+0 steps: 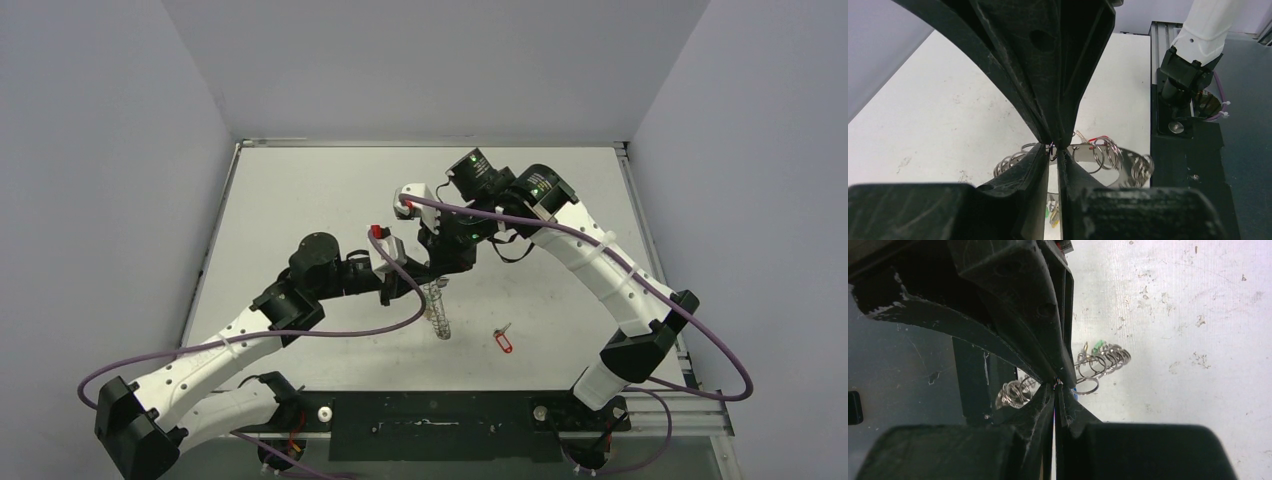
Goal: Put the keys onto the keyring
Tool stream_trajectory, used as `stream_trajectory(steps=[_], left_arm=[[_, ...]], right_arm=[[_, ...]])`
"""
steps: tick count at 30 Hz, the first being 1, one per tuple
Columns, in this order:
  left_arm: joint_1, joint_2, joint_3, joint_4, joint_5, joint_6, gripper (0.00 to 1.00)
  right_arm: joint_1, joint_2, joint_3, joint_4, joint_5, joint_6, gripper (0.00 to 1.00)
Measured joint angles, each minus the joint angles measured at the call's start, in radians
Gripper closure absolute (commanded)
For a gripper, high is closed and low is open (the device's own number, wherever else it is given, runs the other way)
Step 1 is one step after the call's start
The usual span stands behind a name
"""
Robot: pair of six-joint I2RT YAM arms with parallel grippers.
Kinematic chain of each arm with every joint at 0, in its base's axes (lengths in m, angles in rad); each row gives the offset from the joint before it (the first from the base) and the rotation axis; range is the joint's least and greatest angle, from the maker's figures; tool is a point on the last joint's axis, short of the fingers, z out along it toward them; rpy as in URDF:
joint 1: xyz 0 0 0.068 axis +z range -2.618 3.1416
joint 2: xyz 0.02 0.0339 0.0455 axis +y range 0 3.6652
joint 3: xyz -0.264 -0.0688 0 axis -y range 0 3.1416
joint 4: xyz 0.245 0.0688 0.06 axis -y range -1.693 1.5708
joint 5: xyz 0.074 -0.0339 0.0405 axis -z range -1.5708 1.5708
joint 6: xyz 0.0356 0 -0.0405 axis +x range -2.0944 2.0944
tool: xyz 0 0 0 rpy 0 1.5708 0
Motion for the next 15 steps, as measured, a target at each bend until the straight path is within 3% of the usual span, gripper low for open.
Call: stream_trajectory(steps=[1,9,15], left_arm=[[0.0,0.003,0.0,0.002,0.006,-0.002,0.99],[0.0,0.008,-0.001,0.011,0.021,-0.013,1.0],[0.0,-0.01,-0.044,0.07,0.015,-0.029,1.0]], right_arm=[[0.0,0.0,0.0,0.0,0.0,0.0,1.0],[0.0,0.0,0.0,-0.01,0.0,0.0,1.0],[-0.002,0.0,-0.001,0.013,0.0,0.012,0.64]])
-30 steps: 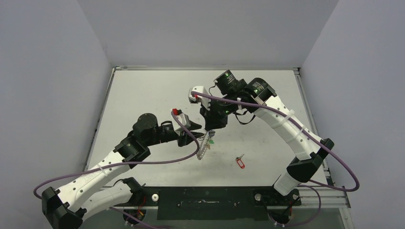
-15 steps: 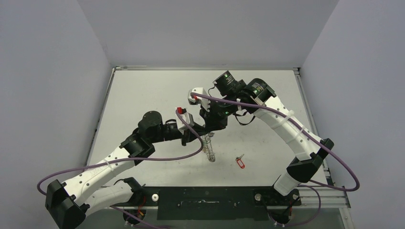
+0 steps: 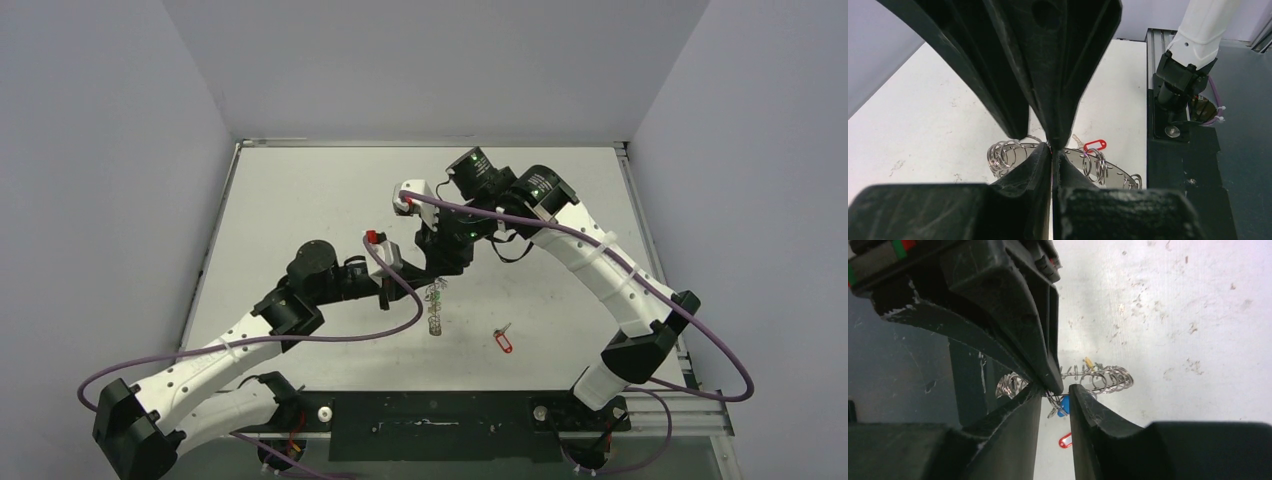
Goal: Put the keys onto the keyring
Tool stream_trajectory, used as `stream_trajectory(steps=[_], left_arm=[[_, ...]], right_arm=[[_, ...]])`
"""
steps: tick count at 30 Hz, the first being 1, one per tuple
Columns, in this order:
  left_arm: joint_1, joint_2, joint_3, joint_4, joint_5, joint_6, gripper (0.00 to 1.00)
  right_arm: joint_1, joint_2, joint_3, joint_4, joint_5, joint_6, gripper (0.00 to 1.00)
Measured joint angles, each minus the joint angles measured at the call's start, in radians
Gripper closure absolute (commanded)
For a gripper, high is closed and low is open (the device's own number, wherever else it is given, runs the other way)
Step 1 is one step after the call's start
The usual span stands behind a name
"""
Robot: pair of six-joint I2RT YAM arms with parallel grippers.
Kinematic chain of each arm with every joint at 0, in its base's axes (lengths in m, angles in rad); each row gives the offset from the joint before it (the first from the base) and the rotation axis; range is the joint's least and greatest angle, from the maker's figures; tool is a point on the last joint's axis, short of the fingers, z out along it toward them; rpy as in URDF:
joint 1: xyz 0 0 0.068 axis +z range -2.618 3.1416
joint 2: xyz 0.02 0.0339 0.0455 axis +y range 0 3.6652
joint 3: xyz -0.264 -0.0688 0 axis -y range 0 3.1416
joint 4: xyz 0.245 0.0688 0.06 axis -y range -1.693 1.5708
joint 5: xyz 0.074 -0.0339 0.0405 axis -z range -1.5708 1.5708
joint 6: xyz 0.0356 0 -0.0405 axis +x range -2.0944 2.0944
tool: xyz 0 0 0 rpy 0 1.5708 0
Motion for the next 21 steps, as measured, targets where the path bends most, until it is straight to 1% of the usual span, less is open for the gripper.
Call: stream_trajectory(steps=[2,4,7,12,17,21], left_arm=[[-0.001,-0.014,-0.027,0.024,-0.01,-0.01,1.0],[-0.001,-0.027,-0.056,0.056,-0.02,-0.019,1.0],[-0.001,-0.05,-0.1,0.104,-0.036,-0.026,1.0],[0.0,-0.098,-0.161,0.198,-0.059,-0.034,1.0],[0.0,-0.141,-0.207,0.304,-0.061,-0.049,1.0],[-0.001,-0.16,-0.227,0.359,-0.059,-0.068,1.0]], right_arm=[[-0.008,-0.01,-0.017,0.043,0.0,0.013,0.53],[-0.017,-0.032,-0.051,0.091,-0.005,0.027,0.49],[-0.048,-0.08,-0.112,0.162,-0.024,0.044,0.49],[-0.111,-0.201,-0.262,0.309,-0.1,0.046,0.49],[-0.116,-0.324,-0.43,0.433,-0.188,0.003,0.49],[-0.116,-0.371,-0.49,0.507,-0.247,-0.032,0.51]])
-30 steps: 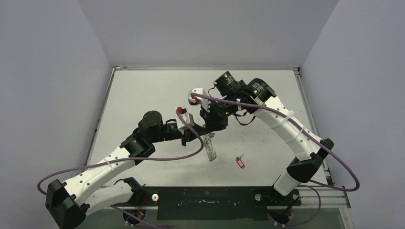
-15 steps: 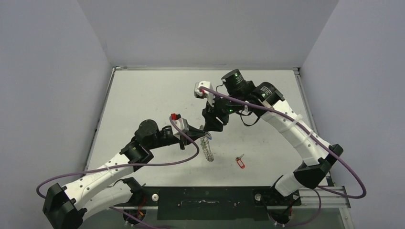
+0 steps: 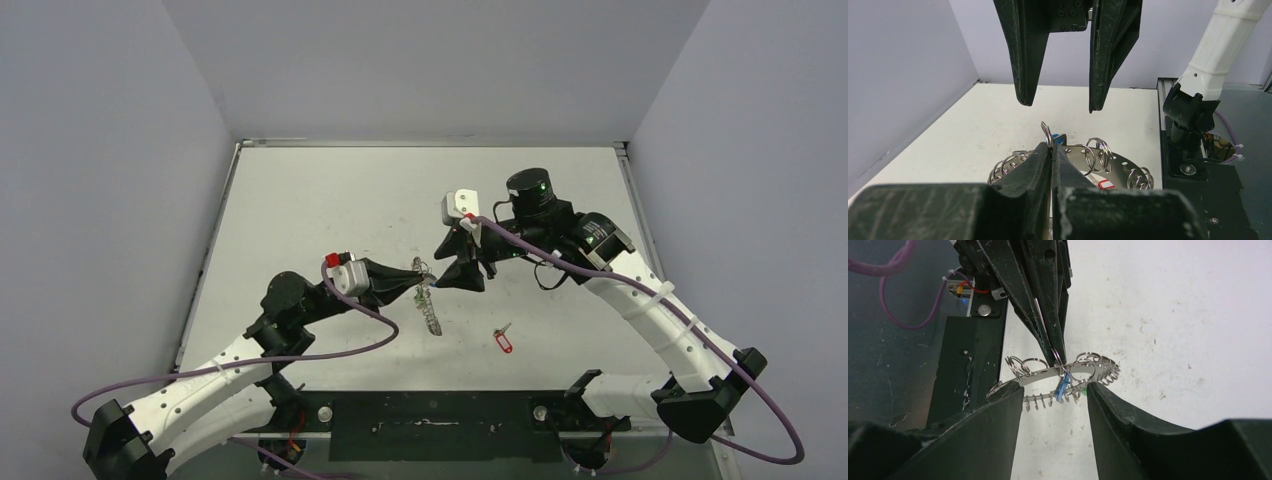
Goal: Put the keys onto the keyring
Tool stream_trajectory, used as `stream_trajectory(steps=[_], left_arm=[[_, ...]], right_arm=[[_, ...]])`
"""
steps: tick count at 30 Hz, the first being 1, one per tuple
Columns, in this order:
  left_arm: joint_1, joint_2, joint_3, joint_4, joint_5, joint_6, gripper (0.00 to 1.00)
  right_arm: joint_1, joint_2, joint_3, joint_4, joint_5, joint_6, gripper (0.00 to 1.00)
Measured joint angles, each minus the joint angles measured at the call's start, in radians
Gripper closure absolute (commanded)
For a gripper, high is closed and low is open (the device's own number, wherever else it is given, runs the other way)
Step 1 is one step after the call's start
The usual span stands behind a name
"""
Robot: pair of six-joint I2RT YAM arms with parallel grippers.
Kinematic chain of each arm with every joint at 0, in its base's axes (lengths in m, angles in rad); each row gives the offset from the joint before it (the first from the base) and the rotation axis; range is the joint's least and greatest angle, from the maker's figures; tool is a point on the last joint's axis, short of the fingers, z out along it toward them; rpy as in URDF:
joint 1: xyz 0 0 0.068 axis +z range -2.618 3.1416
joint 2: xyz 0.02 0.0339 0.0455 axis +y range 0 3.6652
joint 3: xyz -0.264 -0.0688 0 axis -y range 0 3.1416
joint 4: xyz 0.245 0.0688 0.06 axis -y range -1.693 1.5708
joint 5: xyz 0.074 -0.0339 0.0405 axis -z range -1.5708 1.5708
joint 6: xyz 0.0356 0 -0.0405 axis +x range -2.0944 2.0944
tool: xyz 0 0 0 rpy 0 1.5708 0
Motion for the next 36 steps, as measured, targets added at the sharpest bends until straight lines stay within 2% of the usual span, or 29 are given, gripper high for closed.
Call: stream_trajectory(steps=[5,15,21,31,33,36], left_arm=[[0.0,-0.001,0.0,0.044,0.011,-0.02,1.0],[0.0,0.005,0.0,0.068,0.031,-0.033,1.0],[0.0,0.008,0.0,0.077,0.042,-0.036,1.0],[0.0,0.018,0.0,0.088,0.045,-0.047,1.0],[0.0,0.02,0.0,0.089,0.045,-0.05,1.0],[0.0,0.022,0.0,0.088,0.046,-0.051,1.0]], right_arm=[[0.0,-0.005,-0.013,0.058,-0.06,-0.029,0.59],[0.0,0.018,-0.014,0.096,-0.121,-0.052,0.66],[0.0,0.041,-0.014,0.101,-0.14,-0.054,0.84],[0.0,0.047,-0.019,0.083,-0.149,-0.075,0.86],[0.0,0.048,-0.024,0.081,-0.15,-0.079,1.0],[0.0,0.05,-0.026,0.076,-0.157,-0.079,1.0]])
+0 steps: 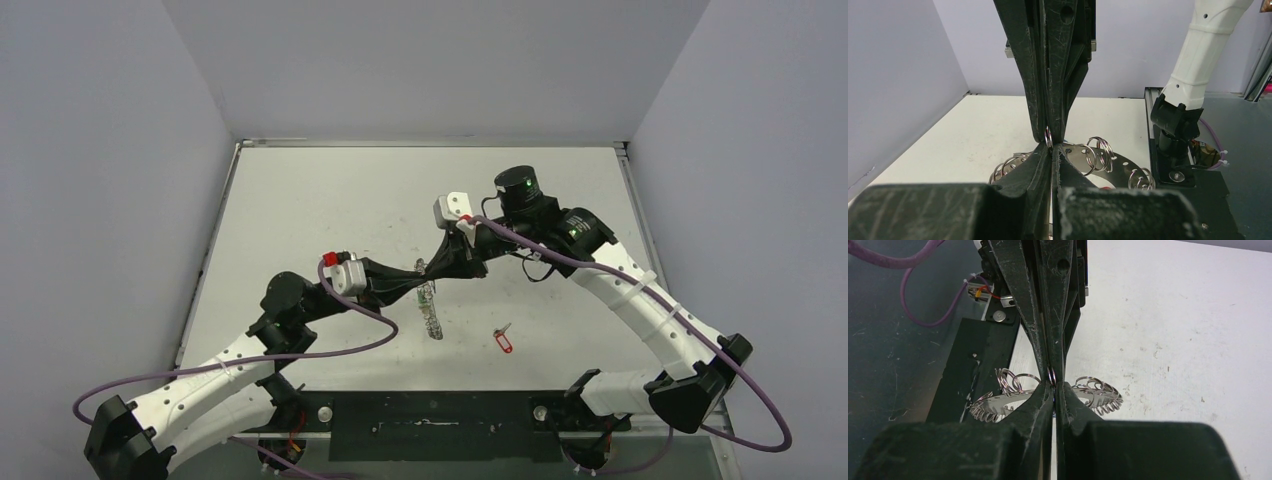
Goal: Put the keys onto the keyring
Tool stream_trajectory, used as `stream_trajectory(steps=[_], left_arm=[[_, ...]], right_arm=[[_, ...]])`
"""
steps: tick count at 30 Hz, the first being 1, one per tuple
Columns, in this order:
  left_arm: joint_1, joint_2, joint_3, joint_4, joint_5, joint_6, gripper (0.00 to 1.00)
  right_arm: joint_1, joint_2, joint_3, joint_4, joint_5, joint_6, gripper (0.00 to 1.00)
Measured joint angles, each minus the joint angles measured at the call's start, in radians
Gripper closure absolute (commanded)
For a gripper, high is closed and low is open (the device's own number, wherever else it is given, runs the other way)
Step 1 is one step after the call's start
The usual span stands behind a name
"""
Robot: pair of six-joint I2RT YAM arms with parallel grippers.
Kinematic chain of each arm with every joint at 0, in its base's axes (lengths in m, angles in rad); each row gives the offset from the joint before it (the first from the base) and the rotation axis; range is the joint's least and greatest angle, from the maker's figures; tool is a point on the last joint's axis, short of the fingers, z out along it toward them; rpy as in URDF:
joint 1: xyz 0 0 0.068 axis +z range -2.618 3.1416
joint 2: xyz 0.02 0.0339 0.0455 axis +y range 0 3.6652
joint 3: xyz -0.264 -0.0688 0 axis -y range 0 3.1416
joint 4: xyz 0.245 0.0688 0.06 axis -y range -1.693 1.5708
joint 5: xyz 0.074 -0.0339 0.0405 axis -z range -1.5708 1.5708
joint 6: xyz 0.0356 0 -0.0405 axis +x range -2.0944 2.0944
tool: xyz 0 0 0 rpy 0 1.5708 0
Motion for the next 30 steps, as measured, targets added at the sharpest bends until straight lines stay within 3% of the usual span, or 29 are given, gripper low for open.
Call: stream_trajectory(steps=[2,4,7,14,21,30], left_arm=[[0.0,0.0,0.0,-0.002,0.0,0.0,1.0],[0.0,0.0,0.0,-0.008,-0.002,0.0,0.84],[0.0,-0.016,0.002,-0.037,-0.023,0.013,0.76],[0.0,-0.097,0.116,-0.303,-0.092,0.115,0.69],[0.0,-0.053,0.292,-0.594,-0.097,0.233,0.61],[0.0,0.045,0.33,-0.726,-0.01,0.267,0.61]], right_arm=[[0.0,0.004,0.001,-0.002,-0.003,0.005,1.0],[0.0,0.012,0.01,-0.016,-0.002,0.009,1.0],[0.0,0.037,0.045,-0.06,0.009,0.013,1.0],[0.021,0.137,0.196,-0.29,0.132,0.003,1.0],[0.098,0.233,0.376,-0.49,0.27,-0.008,1.0],[0.126,0.312,0.467,-0.586,0.338,0.02,1.0]])
